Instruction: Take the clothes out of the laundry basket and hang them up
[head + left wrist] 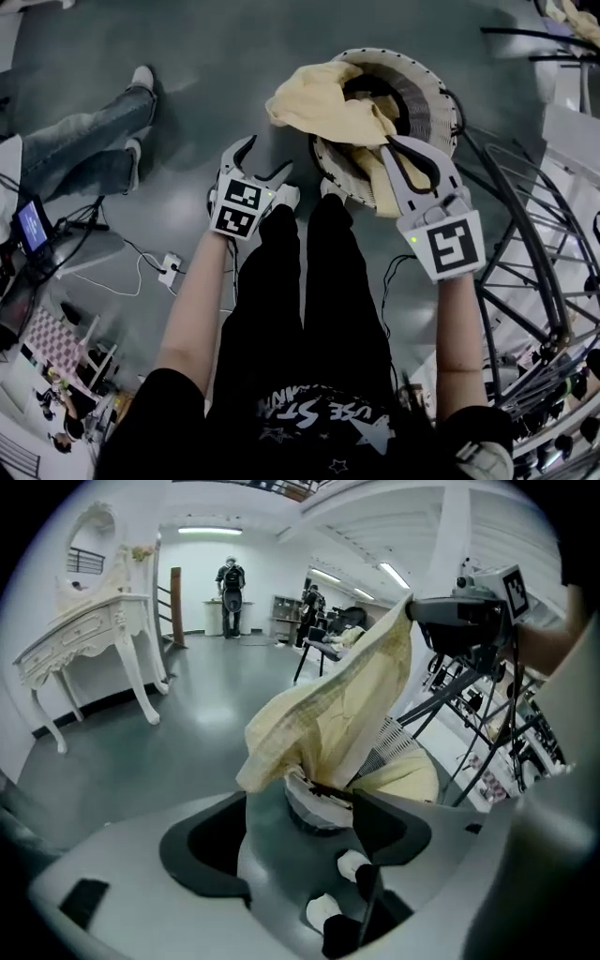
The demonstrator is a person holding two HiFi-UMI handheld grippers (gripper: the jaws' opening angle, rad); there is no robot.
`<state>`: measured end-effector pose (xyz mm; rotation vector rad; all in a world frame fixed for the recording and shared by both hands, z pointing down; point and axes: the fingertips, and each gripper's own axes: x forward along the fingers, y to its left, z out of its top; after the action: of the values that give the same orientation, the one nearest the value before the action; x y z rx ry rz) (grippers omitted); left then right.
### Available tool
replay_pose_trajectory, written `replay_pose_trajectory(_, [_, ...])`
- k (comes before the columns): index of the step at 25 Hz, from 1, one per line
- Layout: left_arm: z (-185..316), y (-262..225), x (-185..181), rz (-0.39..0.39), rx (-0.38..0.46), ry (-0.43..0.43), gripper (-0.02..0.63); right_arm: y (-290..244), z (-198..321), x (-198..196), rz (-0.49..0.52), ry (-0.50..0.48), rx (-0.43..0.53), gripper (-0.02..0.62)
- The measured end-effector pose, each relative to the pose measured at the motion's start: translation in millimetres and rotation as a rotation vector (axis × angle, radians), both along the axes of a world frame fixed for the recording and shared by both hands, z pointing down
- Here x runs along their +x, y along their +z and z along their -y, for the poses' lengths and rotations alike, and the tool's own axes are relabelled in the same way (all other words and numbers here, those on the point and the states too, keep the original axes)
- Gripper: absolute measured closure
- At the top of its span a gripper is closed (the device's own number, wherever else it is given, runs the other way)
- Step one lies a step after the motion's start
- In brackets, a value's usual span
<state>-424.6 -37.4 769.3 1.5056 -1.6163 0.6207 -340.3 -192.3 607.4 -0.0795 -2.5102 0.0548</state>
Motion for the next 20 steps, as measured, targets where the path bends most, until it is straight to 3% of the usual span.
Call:
replay_pose_trajectory(8, [12, 16, -11, 0.082, -0.032, 0.171, 0.244, -31, 2, 28, 0.02, -0.055, 0.053, 0.578])
replay_pose_trajectory(13, [22, 32, -22, 0.16, -0.064, 0.325, 0.244, -35, 12, 49, -0.006, -0.011, 0.043, 0.578])
replay_pose_trajectory(20, [55, 43, -46, 0.364, -0.058, 0.482, 0.244, -25, 24, 66, -0.012, -0.01, 0.047, 0.578])
